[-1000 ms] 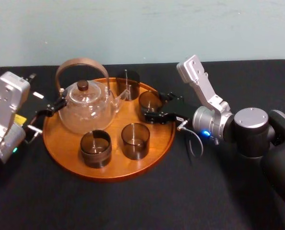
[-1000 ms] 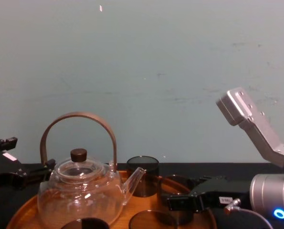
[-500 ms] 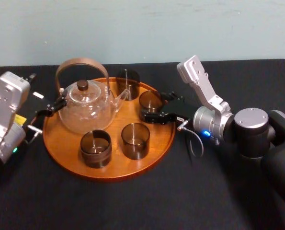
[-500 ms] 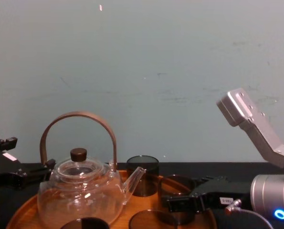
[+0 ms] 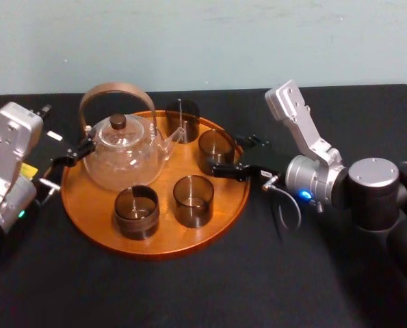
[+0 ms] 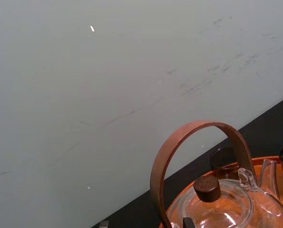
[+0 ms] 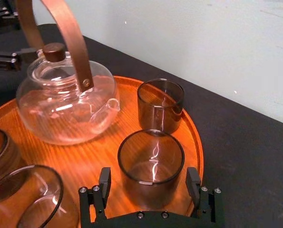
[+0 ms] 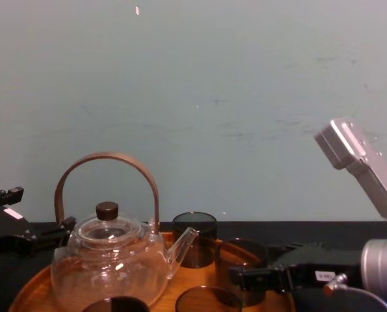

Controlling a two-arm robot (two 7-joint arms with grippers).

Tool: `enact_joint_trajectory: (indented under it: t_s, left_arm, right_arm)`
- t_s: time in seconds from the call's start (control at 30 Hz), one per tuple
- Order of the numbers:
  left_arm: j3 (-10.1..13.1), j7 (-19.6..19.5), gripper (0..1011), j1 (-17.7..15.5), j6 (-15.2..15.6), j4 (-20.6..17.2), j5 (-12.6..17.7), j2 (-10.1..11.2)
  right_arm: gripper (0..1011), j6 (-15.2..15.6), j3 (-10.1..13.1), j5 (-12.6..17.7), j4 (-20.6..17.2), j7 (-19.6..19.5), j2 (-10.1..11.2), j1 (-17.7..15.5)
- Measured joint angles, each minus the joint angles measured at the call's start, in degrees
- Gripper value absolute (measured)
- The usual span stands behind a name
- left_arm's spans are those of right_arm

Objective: Pick up the glass from the table and place it on the tray.

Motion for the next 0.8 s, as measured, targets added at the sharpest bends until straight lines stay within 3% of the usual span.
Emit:
enact_joint_trajectory:
  t_s: [0.4, 0.63, 0.8]
  left_arm:
    - [0.0, 0.0, 1010, 0.0, 0.0, 0.0, 0.0, 0.0]
    - [0.0, 0.0, 1009, 0.0, 0.0, 0.0, 0.0, 0.0]
    - [0.0, 0.0, 1009, 0.0, 0.0, 0.0, 0.0, 0.0]
  right_arm:
    - [1002, 0.6, 0.7, 1.3, -7.9, -0.3, 4.4, -5.2]
    - [1002, 0.5, 2.9, 2.8, -12.9, -1.3, 7.7, -8.7]
    - [1002, 0.2, 4.9, 3.4, -14.5, -2.6, 9.5, -10.1]
